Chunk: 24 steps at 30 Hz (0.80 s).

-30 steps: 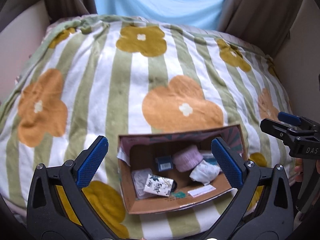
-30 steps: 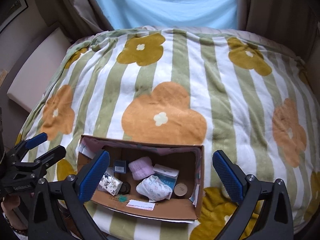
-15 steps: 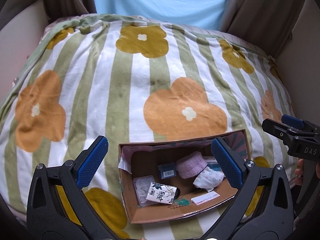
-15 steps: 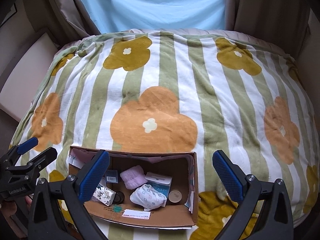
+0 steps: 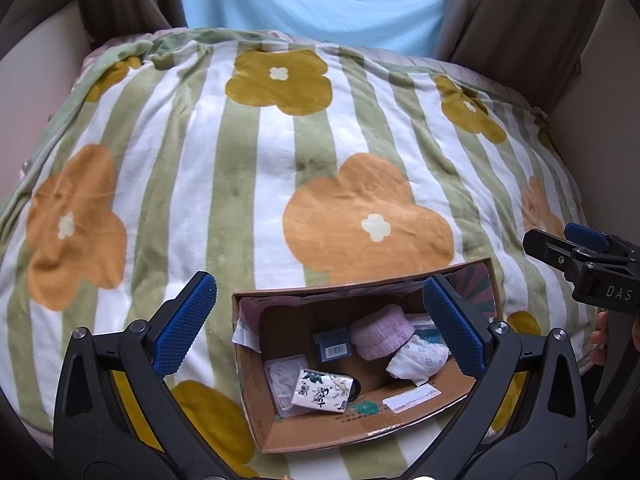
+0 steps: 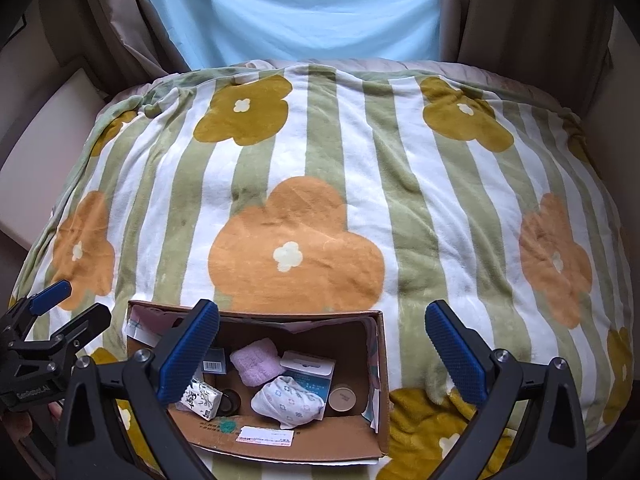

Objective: Organize objects

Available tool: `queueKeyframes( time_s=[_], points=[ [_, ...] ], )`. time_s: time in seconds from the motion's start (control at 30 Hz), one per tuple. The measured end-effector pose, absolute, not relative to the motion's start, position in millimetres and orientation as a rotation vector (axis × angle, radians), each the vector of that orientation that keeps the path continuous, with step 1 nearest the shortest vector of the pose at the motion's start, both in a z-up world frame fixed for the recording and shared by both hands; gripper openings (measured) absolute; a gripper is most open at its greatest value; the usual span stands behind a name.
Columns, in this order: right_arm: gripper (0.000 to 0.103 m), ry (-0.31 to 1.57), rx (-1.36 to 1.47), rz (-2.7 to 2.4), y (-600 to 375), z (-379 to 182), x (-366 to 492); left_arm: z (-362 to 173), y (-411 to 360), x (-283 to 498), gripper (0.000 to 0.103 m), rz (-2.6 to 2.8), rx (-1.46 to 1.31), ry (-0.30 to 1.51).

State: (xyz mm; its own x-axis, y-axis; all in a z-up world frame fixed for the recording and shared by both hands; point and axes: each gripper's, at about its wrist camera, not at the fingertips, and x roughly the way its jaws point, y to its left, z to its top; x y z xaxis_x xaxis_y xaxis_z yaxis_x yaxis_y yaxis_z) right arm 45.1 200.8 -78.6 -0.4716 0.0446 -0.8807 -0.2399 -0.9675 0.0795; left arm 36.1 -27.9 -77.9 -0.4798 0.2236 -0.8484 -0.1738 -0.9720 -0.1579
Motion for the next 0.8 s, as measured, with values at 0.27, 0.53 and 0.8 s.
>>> queueKeyframes(
  time_s=[0.27,0.53,0.8],
  points=[
    [0.102,0.286,-1.512,2.545,200.7,-78.7,45.2,-81.1,-30.0,34.9,0.103,2.521,-1.462,-0.087],
    [0.103,0.287,-1.505,2.549,202.4,-78.9,41.5,-81.3,-31.5,35.3,0.103,2.523,-1.458,-0.085],
    [0.102,0.285,-1.506,2.547,201.6,-79.3,40.3,-82.0,-32.6,33.7,0.103,2.521,-1.464,-0.093]
  ],
)
